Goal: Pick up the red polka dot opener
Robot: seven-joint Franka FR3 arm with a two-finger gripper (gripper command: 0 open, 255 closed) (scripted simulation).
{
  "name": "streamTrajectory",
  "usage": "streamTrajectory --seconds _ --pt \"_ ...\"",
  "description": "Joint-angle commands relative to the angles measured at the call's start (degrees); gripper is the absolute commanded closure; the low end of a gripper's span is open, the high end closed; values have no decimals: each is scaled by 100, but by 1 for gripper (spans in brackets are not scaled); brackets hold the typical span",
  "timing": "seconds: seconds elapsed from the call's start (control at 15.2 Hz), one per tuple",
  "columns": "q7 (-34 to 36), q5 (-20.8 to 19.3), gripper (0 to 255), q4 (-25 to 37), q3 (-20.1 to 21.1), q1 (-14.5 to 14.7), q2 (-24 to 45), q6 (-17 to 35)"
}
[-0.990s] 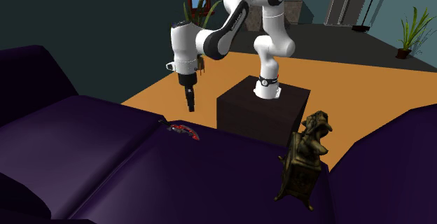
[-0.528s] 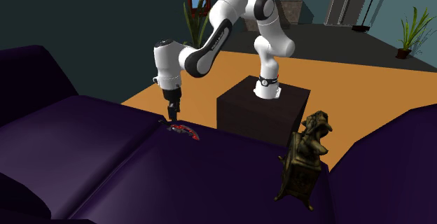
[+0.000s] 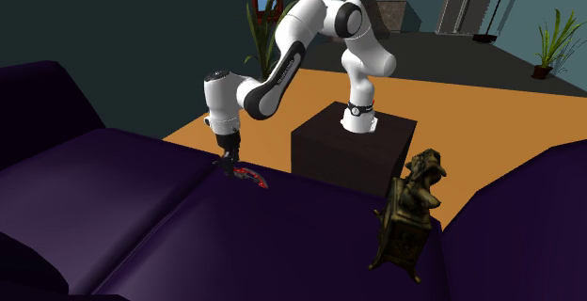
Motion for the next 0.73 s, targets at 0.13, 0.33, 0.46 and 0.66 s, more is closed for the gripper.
streamTrajectory --seconds 0.13,0.33,0.46,0.66 --pt "-23 10 255 39 5 -23 103 65" --pt "-22 10 255 33 5 -22 97 66" --pt "-21 10 255 32 5 -21 96 65" --pt "-24 10 255 23 5 -22 93 72"
